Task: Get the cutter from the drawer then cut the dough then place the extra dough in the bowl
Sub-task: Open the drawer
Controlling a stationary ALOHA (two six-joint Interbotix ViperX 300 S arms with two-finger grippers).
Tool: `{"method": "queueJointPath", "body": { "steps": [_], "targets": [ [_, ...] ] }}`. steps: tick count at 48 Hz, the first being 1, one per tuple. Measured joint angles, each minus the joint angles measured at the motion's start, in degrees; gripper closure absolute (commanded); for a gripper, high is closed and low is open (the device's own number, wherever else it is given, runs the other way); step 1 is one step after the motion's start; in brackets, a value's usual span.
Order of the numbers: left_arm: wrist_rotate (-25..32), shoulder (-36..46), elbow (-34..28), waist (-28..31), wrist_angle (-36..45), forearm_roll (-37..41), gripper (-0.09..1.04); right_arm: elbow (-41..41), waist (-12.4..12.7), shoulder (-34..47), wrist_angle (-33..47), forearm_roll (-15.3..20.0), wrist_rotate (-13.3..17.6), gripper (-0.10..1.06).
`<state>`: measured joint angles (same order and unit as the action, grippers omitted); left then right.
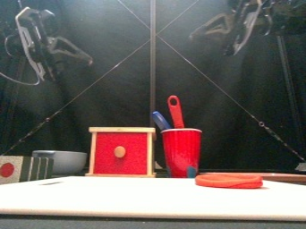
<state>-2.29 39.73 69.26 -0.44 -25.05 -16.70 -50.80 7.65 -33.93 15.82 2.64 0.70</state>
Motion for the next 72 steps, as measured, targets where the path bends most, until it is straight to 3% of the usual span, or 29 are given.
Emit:
{"method": "queueJointPath", "body": {
  "steps": [8, 15, 41, 55, 72],
  "targets": [
    [-0.8, -4.4, -0.3, 0.0, -0.4, -10.4, 0.24, 9.1, 4.0, 9.7, -5.0, 3.0, -0.1, 0.93],
    [-1.1, -7.6, -1.1, -0.1, -0.4, -18.3, 0.12, 16.4, 6.3, 17.1, -11.1, 3.4, -0.2, 0.93],
    [-1.3, -21.4, -7.5, -1.0, -0.4, -41.3, 0.11, 43.8, 14.2, 42.5, -39.1, 0.6, -1.1, 0.93],
    [-1.3, -27.4, -10.7, -1.0, -0.3, -46.1, 0.11, 53.7, 15.0, 51.2, -52.7, -2.7, -1.4, 0.93],
    [-1.3, -34.0, -14.5, -0.4, -0.3, -47.9, 0.11, 56.3, 15.0, 54.1, -57.7, -3.7, -1.5, 0.93]
  ]
}}
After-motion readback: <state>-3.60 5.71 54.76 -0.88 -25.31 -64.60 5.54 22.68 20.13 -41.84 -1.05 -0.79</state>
